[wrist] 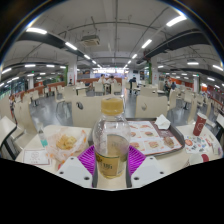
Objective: Pour water
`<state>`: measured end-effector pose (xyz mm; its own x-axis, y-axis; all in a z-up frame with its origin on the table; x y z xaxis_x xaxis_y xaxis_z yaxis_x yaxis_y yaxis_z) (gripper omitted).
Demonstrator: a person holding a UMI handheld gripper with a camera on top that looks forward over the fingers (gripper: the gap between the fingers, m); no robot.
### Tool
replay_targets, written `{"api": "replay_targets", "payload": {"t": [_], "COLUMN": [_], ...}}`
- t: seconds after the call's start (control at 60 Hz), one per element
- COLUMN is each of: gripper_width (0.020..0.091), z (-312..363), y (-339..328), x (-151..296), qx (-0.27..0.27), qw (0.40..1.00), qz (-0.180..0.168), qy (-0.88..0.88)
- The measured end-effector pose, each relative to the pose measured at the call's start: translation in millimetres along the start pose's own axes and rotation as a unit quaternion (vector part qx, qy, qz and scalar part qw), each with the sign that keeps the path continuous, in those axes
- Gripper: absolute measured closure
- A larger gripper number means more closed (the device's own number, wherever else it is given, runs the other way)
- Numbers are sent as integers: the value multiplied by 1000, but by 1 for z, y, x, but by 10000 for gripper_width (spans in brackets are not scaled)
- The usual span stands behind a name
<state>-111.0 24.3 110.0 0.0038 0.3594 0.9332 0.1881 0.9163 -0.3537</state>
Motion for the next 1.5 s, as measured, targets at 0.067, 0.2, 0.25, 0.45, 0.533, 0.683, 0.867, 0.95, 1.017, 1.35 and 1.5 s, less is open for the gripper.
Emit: {"api": "replay_targets", "payload": {"t": [0.067, 0.2, 0.25, 0.45, 0.533, 0.683, 0.867, 0.95, 1.017, 1.35, 1.5], "gripper_width": [729, 728, 729, 729, 731, 732, 730, 730, 729, 729, 728], "z": [-6, -26, -43, -108, -131, -164, -173, -172, -177, -284, -349], "y": [-13, -43, -44, -37, -33, -16, -6, -15, -24, -40, -23], "x": [20, 64, 75, 80, 70, 36, 13, 20, 31, 123, 99], "qx": [21, 86, 116, 201, 213, 217, 203, 203, 211, 123, 26], "qw": [998, 969, 942, 754, 662, 517, 501, 543, 604, 935, 989], "qz": [-1, 21, 36, 100, 120, 152, 186, 200, 198, 22, -26], "qy": [51, 231, 314, 617, 708, 814, 821, 790, 743, 333, 141]}}
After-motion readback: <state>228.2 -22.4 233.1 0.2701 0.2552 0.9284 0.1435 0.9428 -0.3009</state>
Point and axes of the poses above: the point between the fingertips, and its own axes, seen from behind it with the camera up: z to the left, x up, y forward, the way the camera looks, the point moved 7 cm from there along -y, backward, against the way the camera looks, and after that the axes turned 11 degrees about -x, right-handed, at the moved point
